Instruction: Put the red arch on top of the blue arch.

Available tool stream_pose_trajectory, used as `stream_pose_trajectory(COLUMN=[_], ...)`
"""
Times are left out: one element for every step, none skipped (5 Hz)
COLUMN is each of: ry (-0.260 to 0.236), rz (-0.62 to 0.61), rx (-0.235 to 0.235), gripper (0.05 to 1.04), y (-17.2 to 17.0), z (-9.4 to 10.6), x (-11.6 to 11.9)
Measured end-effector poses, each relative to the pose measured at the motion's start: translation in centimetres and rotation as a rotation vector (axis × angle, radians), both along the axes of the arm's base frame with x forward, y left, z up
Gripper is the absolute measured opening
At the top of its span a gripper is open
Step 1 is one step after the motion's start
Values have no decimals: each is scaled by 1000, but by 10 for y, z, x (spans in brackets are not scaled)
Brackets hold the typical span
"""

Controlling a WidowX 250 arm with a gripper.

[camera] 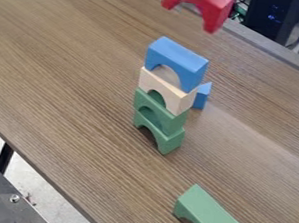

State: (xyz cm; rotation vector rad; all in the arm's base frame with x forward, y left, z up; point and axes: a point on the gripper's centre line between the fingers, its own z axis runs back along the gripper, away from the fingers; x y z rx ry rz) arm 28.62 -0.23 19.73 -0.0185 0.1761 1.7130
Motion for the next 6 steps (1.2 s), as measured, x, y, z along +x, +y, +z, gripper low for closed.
stream_pose_trajectory(ry=[39, 57, 75, 83, 76, 80], rz=[5, 13, 19, 21, 24, 28], rx=[-16, -27, -32, -37, -40, -40], gripper=[533, 533, 533, 533, 533, 533], y=[-2, -3, -4, -5, -5, -5], z=[-10, -17, -20, -22, -20, -21], x=[-7, -10, -13, -16, -17, -18])
